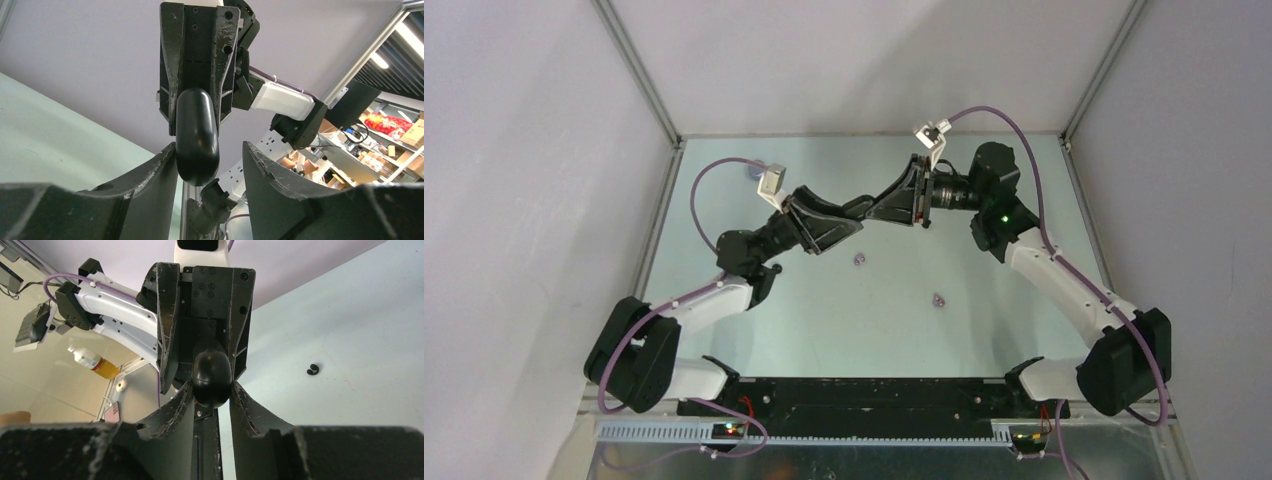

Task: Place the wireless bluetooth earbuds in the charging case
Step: Pass from the right arm to the left

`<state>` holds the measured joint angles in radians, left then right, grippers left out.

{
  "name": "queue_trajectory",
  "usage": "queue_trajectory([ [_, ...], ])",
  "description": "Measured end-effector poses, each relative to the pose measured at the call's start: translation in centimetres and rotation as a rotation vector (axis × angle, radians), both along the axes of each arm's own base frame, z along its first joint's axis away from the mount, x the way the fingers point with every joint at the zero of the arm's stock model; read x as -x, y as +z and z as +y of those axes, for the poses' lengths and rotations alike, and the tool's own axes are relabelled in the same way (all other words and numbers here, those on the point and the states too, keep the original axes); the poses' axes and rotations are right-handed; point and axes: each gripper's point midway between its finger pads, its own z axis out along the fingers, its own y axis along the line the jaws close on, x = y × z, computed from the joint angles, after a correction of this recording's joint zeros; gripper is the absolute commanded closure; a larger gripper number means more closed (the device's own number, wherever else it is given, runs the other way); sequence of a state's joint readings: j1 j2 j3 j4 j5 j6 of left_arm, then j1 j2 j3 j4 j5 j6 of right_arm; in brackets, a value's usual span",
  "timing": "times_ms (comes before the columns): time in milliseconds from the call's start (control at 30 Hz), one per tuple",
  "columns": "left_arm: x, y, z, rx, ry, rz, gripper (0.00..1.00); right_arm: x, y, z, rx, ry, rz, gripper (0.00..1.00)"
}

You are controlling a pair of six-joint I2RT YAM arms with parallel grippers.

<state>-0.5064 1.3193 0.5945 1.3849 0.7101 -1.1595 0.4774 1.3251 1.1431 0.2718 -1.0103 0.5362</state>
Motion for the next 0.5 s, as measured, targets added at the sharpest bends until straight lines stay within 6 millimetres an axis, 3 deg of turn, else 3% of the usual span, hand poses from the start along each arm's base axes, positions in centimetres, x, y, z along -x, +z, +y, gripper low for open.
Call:
queue_trajectory([
  [167, -0.15, -0.26, -0.08, -0.008, 0.001, 0.014, 0.62, 0.13, -0.21, -0.03, 0.01, 0.002, -0.012, 0.88],
  [300, -0.36, -0.58, -0.16, -0.019, 0.007, 0.019, 0.84, 0.23, -0.16, 0.02, 0.009, 0.004, -0.025, 0.87],
  [433, -0.45, -0.79, -0.23, -0.027, 0.009, 0.023, 1.0, 0.26, -0.29, 0.02, 0.014, 0.004, -0.021, 0.72],
  [500, -0.51, -0.87, -0.27, -0.033, 0.01, 0.02, 1.0, 0.26, -0.36, 0.0, 0.016, 0.005, -0.02, 0.56],
])
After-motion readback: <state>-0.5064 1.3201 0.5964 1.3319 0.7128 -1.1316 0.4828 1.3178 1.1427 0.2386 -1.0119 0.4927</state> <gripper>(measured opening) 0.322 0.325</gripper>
